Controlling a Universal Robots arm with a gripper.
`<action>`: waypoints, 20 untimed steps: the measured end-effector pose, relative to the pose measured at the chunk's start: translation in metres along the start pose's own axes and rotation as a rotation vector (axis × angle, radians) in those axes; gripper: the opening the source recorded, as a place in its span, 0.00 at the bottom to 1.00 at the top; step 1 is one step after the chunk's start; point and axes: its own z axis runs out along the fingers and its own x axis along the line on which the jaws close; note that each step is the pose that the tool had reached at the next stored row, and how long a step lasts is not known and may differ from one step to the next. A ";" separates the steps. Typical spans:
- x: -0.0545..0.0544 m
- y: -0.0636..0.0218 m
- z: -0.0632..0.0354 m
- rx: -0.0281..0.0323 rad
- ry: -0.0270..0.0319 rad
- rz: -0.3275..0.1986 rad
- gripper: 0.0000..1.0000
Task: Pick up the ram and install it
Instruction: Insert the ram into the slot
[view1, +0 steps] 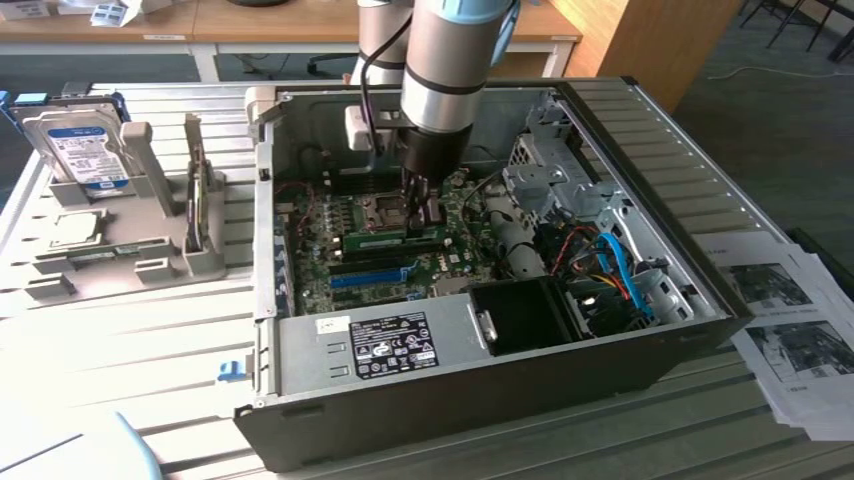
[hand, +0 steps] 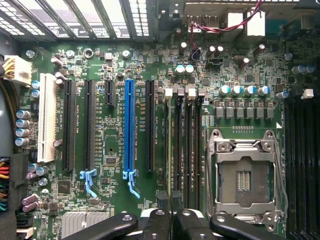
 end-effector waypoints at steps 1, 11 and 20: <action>0.000 0.0000 0.0004 0.0000 -0.0001 0.000 0.11; -0.001 0.0000 0.0009 -0.0001 0.0002 0.000 0.11; -0.001 -0.0001 0.0020 0.0001 -0.0002 0.000 0.11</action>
